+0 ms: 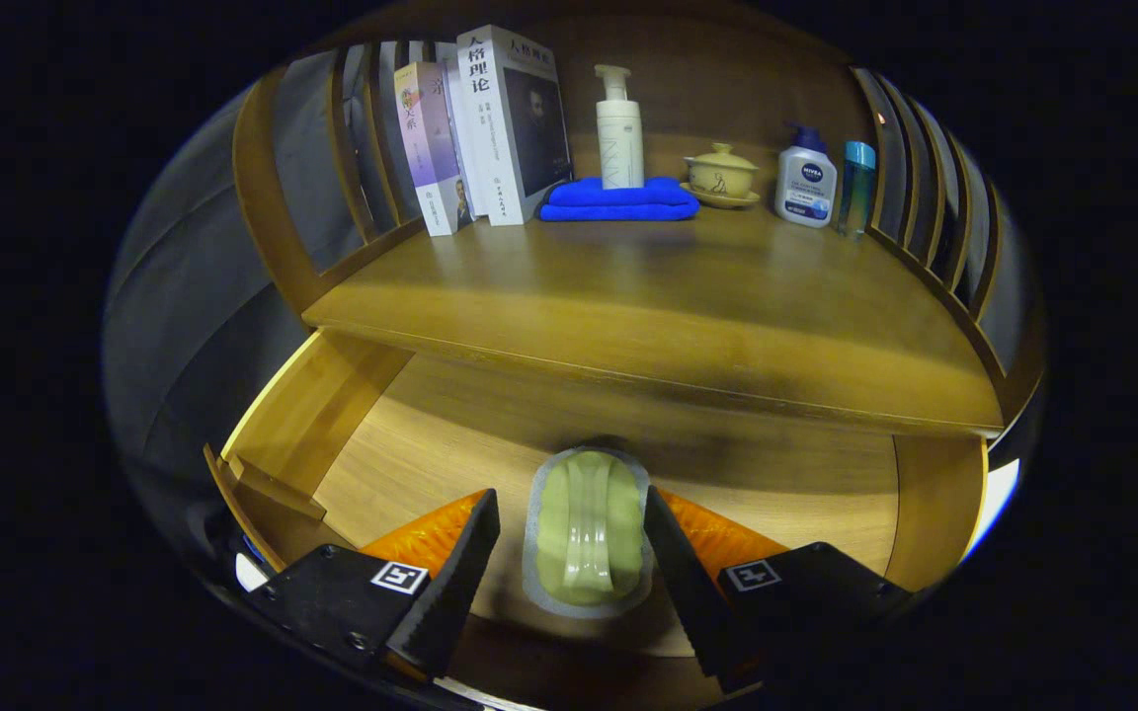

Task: Pull open the drawer, take out the items inside it, and place them on the countertop above the cabinet.

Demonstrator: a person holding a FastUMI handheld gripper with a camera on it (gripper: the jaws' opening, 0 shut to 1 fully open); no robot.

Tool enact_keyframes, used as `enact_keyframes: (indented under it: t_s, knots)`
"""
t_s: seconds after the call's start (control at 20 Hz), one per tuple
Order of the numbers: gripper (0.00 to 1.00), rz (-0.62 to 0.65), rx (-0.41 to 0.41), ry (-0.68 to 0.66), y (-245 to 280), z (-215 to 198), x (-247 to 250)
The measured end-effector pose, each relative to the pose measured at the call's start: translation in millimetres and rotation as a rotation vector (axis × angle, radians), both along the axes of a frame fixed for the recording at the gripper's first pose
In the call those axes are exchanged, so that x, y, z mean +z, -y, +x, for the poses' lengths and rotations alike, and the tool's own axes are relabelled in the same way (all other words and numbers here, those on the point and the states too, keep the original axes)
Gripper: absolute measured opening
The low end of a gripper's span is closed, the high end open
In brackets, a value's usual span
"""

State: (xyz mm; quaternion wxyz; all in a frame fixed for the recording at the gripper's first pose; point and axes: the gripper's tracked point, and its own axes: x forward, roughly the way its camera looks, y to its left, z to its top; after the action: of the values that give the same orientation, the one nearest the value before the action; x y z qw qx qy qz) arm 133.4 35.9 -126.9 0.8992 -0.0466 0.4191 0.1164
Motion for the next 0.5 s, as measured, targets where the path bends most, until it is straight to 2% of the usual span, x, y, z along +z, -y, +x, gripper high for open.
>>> enact_keyframes:
  t_s: [0.15,0.3,0.4,0.45,0.5]
  knots:
    - [0.83,-0.019,-0.007,-0.033,3.0,-0.6,-6.9]
    - [0.66,-0.014,-0.028,-0.048,3.6,-3.4,-16.4]
    - [0.44,-0.014,-0.066,-0.016,9.6,2.6,-15.8]
    - [0.23,0.005,-0.077,-0.025,10.1,0.1,-15.9]
    - [0.23,0.020,-0.071,-0.031,6.7,-2.8,-17.2]
